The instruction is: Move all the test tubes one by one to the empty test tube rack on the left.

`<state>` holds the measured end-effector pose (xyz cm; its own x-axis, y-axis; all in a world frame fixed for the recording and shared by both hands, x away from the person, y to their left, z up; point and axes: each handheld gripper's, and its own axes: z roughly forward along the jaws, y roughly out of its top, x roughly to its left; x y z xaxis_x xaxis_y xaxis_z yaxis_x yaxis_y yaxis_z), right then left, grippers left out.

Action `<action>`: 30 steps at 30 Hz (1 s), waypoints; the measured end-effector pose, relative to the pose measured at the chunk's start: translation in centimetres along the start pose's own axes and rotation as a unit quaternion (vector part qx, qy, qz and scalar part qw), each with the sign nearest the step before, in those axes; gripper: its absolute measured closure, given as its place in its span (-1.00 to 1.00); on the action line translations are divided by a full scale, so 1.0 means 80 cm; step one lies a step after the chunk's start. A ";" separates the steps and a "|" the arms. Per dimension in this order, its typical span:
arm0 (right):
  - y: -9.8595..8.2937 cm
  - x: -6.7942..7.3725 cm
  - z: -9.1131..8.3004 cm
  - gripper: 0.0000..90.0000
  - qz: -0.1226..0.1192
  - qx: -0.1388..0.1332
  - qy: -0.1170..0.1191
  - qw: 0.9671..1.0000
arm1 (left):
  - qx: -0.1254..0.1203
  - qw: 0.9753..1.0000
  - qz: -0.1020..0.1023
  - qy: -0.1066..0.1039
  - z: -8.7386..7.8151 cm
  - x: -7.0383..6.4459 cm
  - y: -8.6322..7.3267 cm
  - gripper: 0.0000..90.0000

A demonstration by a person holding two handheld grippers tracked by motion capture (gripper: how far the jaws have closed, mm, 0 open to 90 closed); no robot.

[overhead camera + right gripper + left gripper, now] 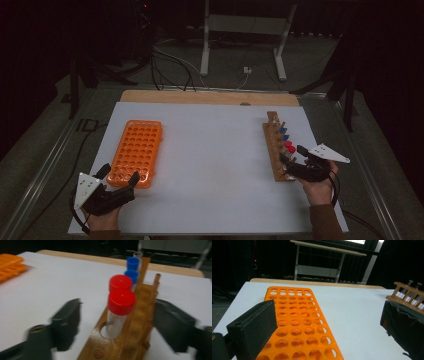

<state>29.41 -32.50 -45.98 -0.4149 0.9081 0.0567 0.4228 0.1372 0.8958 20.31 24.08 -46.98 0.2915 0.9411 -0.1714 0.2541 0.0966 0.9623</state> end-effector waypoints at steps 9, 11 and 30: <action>-0.009 0.008 0.000 0.30 -0.012 -0.006 -0.020 1.000 | 0.001 1.000 0.000 -0.006 0.002 -0.001 0.000 -0.97; -0.010 0.009 0.000 0.43 -0.011 -0.006 -0.018 1.000 | 0.002 1.000 0.000 -0.007 0.003 -0.001 0.000 -0.97; 0.006 0.019 -0.017 0.66 -0.022 -0.036 -0.017 0.999 | 0.000 1.000 -0.006 -0.015 0.005 0.001 0.000 -0.97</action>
<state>27.91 -31.57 -44.90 -0.4039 0.9148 0.0019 0.3450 0.1505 0.9265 20.65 24.01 -47.08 0.3165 0.9294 -0.1898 0.2585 0.1080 0.9600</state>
